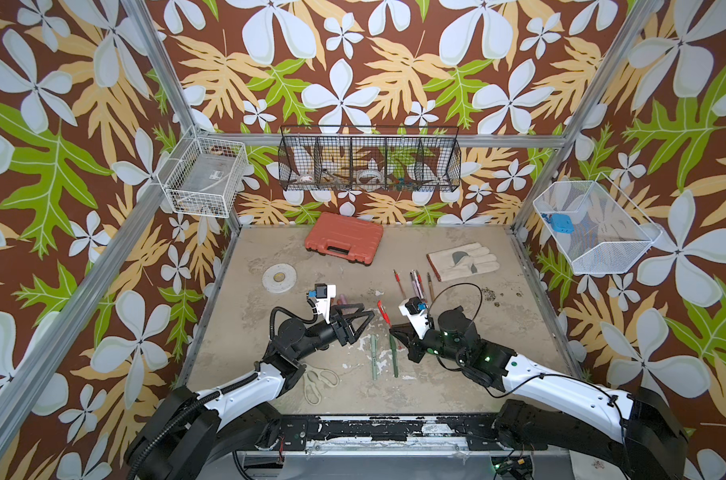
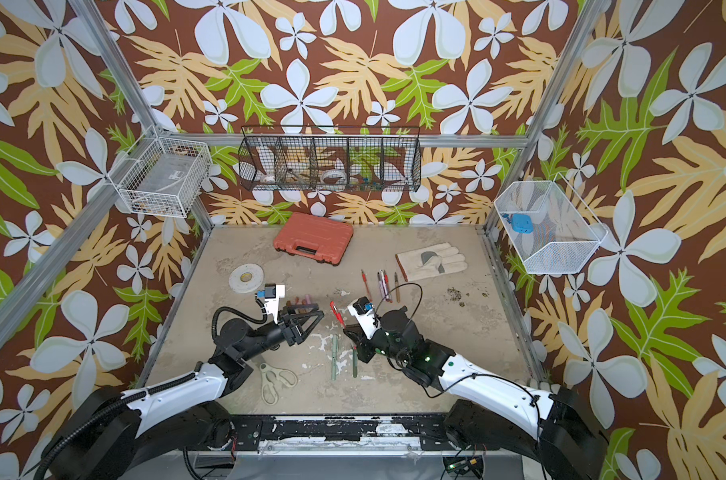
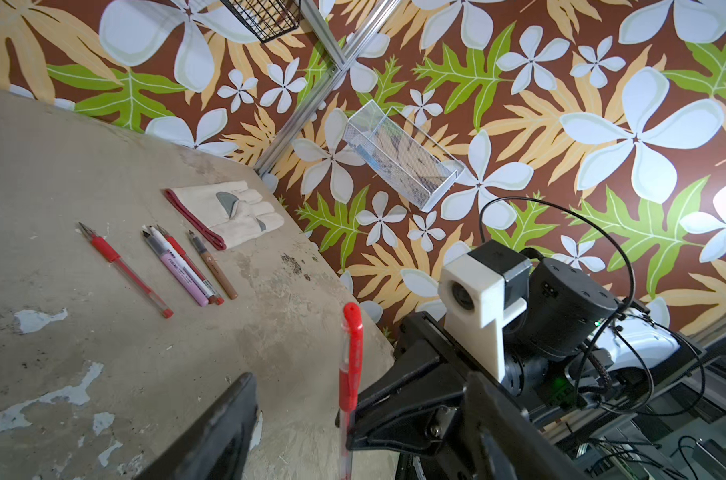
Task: Open the pen caps
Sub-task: 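Bring the red pen toward the left gripper and close the left gripper on its cap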
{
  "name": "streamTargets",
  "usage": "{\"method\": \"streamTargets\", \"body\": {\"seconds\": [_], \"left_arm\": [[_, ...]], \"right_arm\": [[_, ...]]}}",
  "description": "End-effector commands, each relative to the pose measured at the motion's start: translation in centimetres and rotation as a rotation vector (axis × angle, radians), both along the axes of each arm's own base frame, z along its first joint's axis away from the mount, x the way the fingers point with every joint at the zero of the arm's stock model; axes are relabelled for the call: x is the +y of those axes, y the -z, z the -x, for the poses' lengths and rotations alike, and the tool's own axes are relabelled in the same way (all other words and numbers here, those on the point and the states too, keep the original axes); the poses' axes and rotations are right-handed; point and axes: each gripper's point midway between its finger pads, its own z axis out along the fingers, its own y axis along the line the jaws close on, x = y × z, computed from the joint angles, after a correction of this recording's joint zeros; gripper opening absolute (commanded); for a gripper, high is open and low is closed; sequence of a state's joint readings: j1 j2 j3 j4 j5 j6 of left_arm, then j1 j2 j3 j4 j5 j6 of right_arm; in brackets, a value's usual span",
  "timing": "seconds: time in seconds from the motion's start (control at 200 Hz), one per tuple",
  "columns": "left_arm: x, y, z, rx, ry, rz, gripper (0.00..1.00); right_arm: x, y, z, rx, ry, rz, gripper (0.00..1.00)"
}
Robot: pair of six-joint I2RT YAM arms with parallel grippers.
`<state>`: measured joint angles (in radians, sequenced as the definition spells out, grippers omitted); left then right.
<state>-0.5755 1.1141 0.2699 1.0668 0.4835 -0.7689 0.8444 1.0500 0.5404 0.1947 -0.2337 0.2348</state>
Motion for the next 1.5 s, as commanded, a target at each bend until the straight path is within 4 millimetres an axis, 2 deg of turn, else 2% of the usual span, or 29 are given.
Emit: {"method": "streamTargets", "body": {"seconds": [0.0,0.095,0.285,0.375,0.596,0.686,0.761,0.916,1.206,1.326,1.406,1.496], "left_arm": [[-0.7,-1.9,1.4,-0.126,0.064,0.015,0.77],[-0.7,-1.5,1.1,-0.142,0.035,-0.015,0.76],[-0.7,-1.9,1.6,-0.149,0.046,-0.005,0.61],[-0.7,-1.8,1.6,-0.146,0.044,-0.004,0.57],[-0.9,-1.6,1.4,-0.131,0.042,-0.006,0.33],[-1.0,-1.3,1.3,-0.120,0.044,-0.011,0.32],[-1.1,-1.1,0.9,-0.110,0.033,-0.016,0.35],[-1.3,-0.7,0.6,-0.095,0.033,-0.027,0.34],[-1.4,-0.4,0.6,-0.088,0.035,-0.031,0.09],[-1.3,-0.3,0.6,-0.091,0.032,-0.035,0.01],[-1.4,-0.3,0.7,-0.102,0.036,-0.042,0.00],[-1.5,-0.3,0.9,-0.125,0.048,-0.053,0.01]], "right_arm": [[0.9,-1.4,0.5,-0.055,-0.065,-0.045,0.02],[1.1,-1.3,0.9,-0.056,-0.086,-0.049,0.02],[1.4,-1.1,1.5,-0.071,-0.112,-0.046,0.02],[1.7,-0.8,1.5,-0.071,-0.121,-0.038,0.02],[2.4,-0.1,1.4,-0.060,-0.137,-0.019,0.02],[2.7,0.0,1.4,-0.064,-0.139,-0.009,0.02],[2.8,0.2,1.3,-0.069,-0.133,0.006,0.02],[2.9,0.2,1.2,-0.070,-0.131,0.011,0.02],[2.7,0.2,1.0,-0.073,-0.117,0.017,0.03],[2.5,0.1,1.0,-0.074,-0.108,0.024,0.13],[2.2,-0.1,1.0,-0.080,-0.103,0.023,0.29],[1.9,-0.8,1.3,-0.095,-0.106,0.003,0.40]]}}
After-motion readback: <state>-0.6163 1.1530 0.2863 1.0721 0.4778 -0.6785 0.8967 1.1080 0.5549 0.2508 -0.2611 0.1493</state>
